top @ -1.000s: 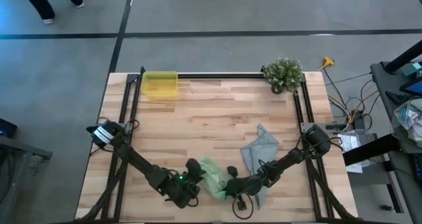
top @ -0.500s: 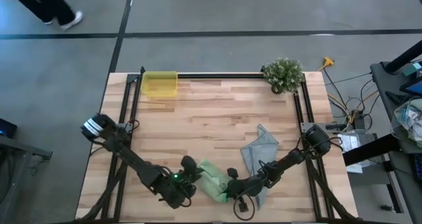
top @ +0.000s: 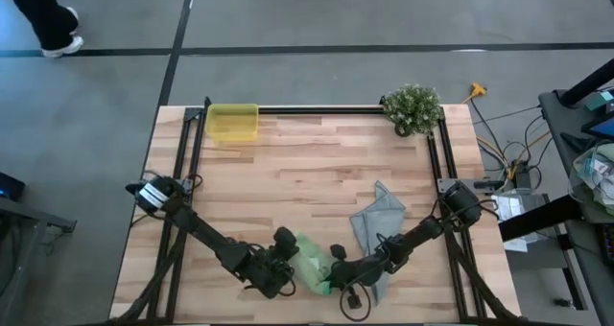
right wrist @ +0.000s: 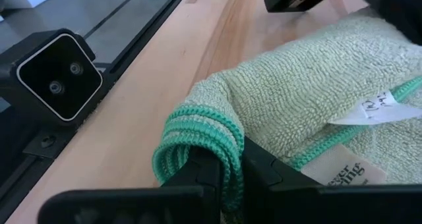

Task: Roll microfiber towels into tight, uniform cylinder then place into a basket
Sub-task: Roll the green towel

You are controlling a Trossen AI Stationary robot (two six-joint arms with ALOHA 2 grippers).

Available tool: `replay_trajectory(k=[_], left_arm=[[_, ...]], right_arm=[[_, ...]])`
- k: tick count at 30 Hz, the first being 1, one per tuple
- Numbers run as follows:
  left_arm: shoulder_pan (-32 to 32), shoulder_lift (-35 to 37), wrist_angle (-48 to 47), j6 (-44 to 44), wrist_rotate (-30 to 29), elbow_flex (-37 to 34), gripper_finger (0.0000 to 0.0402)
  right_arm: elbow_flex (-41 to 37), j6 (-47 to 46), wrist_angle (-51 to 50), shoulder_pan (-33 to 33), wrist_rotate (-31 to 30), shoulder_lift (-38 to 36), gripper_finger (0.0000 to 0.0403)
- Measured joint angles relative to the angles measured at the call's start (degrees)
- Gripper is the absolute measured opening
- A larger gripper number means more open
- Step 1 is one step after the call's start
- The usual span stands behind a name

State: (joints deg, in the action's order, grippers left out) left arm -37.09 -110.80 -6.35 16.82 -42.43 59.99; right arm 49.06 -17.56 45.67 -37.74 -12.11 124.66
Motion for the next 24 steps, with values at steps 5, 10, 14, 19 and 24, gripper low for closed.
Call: replay_trajectory(k=[5, 10, 14, 19, 24], left_arm=[[-0.18, 0.28, -4.80, -6.75, 3.27, 0.29, 0.0001], [-1.26, 0.57, -10.13, -11.20, 5.69, 1.22, 0.0000], [-2.27, 1.06, -10.98, -12.11, 6.58, 1.68, 0.0000], [-3.66, 1.91, -14.36, -15.13, 7.70, 3.01, 0.0000], [-5.29, 2.35, -16.59, -18.04, 7.72, 3.78, 0.0000]], right_arm=[[0.00, 0.01, -0.09, 0.00, 0.17, 0.00, 0.0023], [0.00, 1.90, -0.18, 0.00, 0.36, -0.09, 0.0023], [0.00, 3.88, -0.81, 0.00, 0.01, -0.49, 0.0023], [0.07, 5.09, -6.09, -0.18, -2.65, -2.39, 0.0023], [0.07, 5.97, -10.29, -0.28, -5.14, -4.20, 0.0023]])
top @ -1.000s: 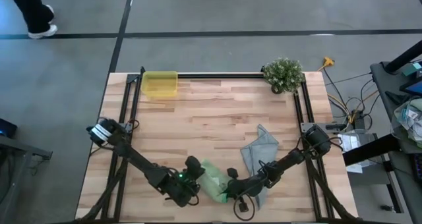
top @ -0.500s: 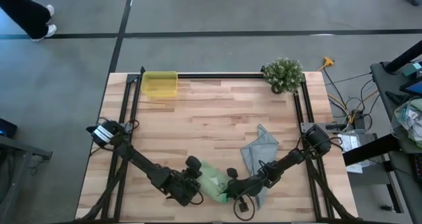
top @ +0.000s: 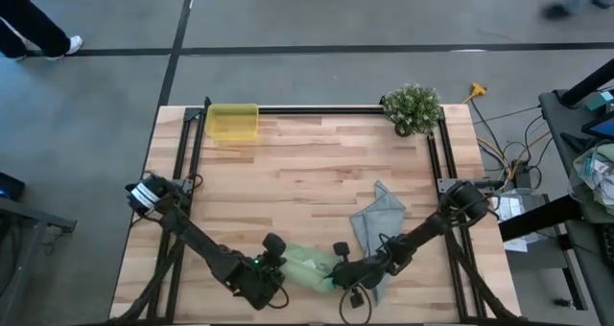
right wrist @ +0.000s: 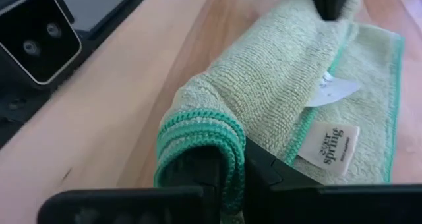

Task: Roll microfiber towels into tight, uniform cylinder then place into a basket
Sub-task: Roll the green towel

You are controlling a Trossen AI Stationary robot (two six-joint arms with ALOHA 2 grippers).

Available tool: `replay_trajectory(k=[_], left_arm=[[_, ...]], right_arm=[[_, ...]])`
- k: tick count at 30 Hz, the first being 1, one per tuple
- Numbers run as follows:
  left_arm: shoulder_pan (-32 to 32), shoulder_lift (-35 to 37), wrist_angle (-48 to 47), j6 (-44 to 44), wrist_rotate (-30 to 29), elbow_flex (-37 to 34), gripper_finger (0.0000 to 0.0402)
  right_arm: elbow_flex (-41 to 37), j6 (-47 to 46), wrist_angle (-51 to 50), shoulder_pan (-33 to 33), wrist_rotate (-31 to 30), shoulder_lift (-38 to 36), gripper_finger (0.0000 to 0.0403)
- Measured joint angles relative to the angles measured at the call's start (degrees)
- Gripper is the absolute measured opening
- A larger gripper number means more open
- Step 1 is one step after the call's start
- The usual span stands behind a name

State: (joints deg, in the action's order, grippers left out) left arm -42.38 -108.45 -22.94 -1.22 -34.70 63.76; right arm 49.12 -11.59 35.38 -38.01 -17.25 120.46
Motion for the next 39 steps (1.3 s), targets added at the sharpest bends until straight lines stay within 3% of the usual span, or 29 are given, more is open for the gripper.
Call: replay_trajectory(k=[9, 19, 30, 39], left_arm=[[-1.60, -0.04, 0.39, -7.26, 0.11, -0.52, 0.0000], [-2.56, -1.28, 1.46, -9.06, 0.68, -0.58, 0.0000], [-3.03, -1.30, 1.60, -12.11, 1.69, -1.02, 0.0000], [-3.12, -1.34, 1.79, -13.49, 1.75, -1.01, 0.0000]], right_arm=[[-0.02, 0.41, -0.84, 0.04, -0.87, -0.26, 0.0075], [-0.04, 1.19, -5.10, -0.16, -0.98, -1.88, 0.0147], [-0.55, 2.20, -30.28, -1.21, 0.05, -14.59, 0.0137], [-0.26, -1.61, -36.56, -1.27, -0.44, -16.05, 0.0134]])
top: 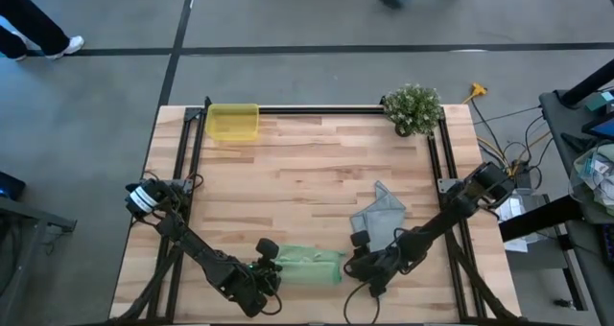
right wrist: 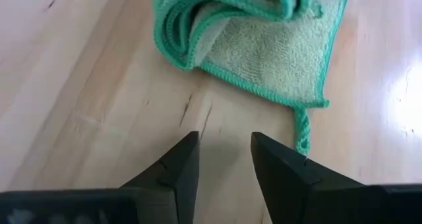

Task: Roll microfiber towels into tight, uniform cylinder then place into a basket
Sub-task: Roll the green towel

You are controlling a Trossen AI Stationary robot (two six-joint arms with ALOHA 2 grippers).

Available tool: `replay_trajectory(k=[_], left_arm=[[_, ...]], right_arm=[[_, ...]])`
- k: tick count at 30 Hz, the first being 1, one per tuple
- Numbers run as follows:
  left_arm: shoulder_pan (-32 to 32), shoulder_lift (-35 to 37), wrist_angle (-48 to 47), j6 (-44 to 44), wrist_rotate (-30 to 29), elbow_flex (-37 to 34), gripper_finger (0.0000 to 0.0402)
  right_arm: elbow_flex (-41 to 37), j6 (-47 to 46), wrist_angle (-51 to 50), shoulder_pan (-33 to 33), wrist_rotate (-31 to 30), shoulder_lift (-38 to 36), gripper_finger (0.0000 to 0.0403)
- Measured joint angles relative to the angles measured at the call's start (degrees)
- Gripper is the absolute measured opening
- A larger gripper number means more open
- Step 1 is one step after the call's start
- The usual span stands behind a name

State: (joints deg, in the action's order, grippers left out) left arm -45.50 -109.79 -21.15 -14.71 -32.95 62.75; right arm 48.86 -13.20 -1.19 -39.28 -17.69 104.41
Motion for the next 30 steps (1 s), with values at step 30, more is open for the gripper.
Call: replay_trajectory(k=[30], left_arm=[[0.15, -0.05, 0.73, 0.23, 0.24, -0.03, 0.0000]], right_arm=[[16.89, 43.62, -8.89, -13.54, -36.50, 8.83, 0.0113]])
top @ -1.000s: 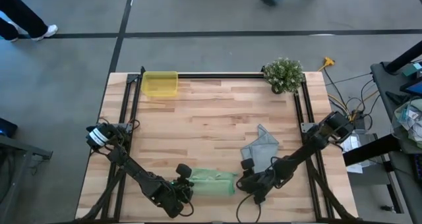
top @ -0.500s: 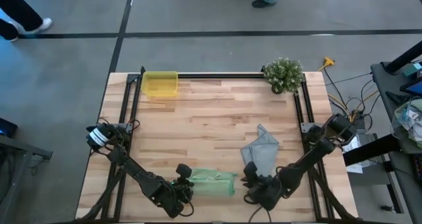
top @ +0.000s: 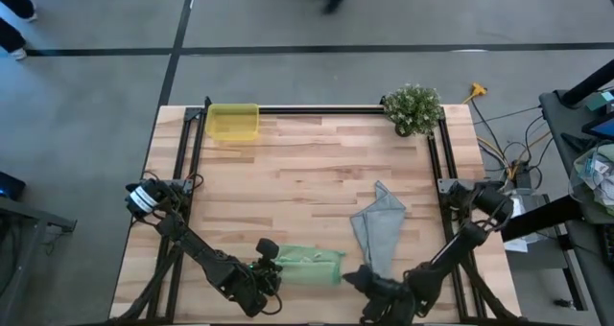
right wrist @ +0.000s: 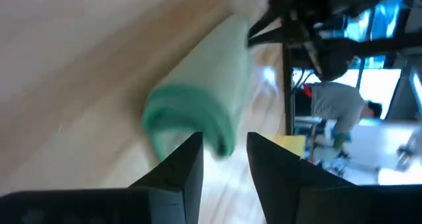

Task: Roll microfiber towels into tight, uniform cylinder then place into a basket
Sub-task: Roll the green towel

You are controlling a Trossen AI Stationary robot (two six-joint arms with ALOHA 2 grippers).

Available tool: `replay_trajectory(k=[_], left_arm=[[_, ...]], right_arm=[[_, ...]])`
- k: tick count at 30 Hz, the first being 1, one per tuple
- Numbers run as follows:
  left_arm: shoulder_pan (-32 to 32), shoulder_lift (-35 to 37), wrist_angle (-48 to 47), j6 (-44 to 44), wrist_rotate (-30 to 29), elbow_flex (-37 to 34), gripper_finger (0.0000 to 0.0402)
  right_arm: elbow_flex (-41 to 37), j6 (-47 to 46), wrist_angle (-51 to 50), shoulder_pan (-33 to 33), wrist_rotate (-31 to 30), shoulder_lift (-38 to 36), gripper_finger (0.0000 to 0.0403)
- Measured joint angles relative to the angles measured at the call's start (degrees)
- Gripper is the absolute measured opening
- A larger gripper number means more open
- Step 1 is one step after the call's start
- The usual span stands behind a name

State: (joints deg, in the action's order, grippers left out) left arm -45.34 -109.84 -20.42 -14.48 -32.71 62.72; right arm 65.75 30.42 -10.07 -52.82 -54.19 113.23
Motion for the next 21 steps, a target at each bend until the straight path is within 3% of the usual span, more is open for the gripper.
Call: replay_trajectory(k=[5, 10, 12, 21], left_arm=[[0.09, 0.00, 0.19, 0.07, 0.11, 0.02, 0.0000], [0.24, 0.00, 0.38, 0.09, 0.20, 0.04, 0.0000], [0.28, 0.00, 0.55, 0.20, 0.20, 0.04, 0.0000], [0.28, 0.00, 0.65, 0.20, 0.15, 0.00, 0.0000]], right_arm=[[6.64, -9.00, 0.16, 1.79, -4.53, 2.64, 0.0104], [9.54, -15.60, 0.30, 6.78, 8.55, 4.17, 0.0091], [9.67, -16.08, 0.02, 8.78, 12.56, 5.07, 0.0084], [9.66, -8.11, 0.12, 12.18, 12.42, 5.45, 0.0031]])
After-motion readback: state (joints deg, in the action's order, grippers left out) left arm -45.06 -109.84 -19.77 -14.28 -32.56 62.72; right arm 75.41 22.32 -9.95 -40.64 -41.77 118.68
